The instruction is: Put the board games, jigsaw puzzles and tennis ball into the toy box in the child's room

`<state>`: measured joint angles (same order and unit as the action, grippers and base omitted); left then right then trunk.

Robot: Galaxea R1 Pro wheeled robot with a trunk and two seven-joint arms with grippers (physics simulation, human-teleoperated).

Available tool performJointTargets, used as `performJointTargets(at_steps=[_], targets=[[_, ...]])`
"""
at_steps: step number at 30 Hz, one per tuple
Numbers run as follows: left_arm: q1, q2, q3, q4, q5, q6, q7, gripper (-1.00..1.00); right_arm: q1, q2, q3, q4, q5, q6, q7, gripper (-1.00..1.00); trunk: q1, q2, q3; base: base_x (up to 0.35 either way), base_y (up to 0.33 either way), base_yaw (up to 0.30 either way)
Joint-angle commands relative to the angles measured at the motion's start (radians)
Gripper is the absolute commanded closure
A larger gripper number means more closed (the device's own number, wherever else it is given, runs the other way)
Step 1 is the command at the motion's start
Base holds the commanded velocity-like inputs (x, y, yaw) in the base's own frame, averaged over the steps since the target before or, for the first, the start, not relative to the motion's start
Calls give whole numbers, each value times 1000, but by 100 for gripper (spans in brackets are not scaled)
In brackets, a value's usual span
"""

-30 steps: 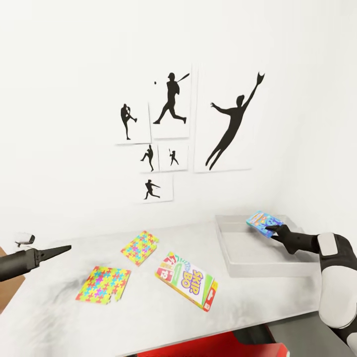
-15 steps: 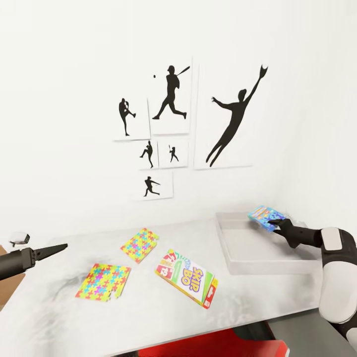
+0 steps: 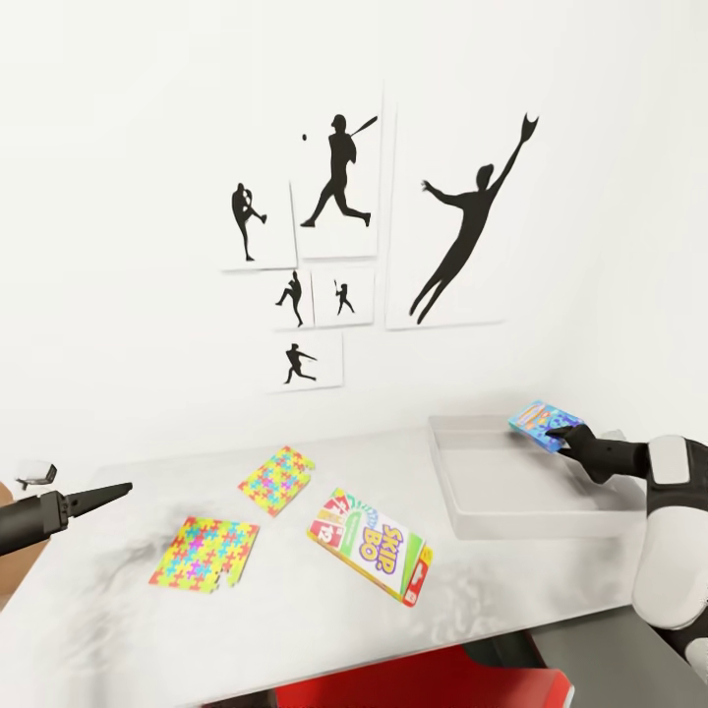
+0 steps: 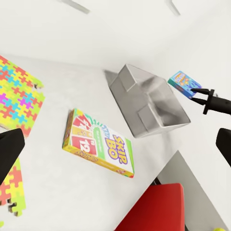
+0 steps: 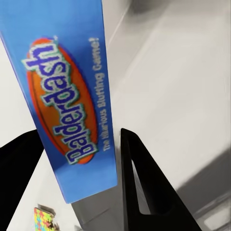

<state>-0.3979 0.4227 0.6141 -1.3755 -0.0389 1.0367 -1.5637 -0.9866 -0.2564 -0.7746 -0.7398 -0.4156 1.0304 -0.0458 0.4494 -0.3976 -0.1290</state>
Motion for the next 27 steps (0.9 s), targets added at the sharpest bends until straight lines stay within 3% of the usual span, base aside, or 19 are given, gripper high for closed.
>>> performJointTargets(at_steps=[1, 10, 27], targets=[[-1, 0, 1, 0, -4, 11, -6, -100, -2, 1, -2, -1, -6, 4, -7, 100, 1, -2, -4, 0, 0, 0], [-1, 0, -1, 0, -4, 11, -6, -100, -20, 14, -1, -3, -5, 4, -81, 100, 1, -2, -18, 0, 0, 0], [-1, -1, -4, -1, -2, 11, -6, -100, -47, 20, 2, -2, -6, 1, -114, 100, 1, -2, -28, 0, 0, 12]])
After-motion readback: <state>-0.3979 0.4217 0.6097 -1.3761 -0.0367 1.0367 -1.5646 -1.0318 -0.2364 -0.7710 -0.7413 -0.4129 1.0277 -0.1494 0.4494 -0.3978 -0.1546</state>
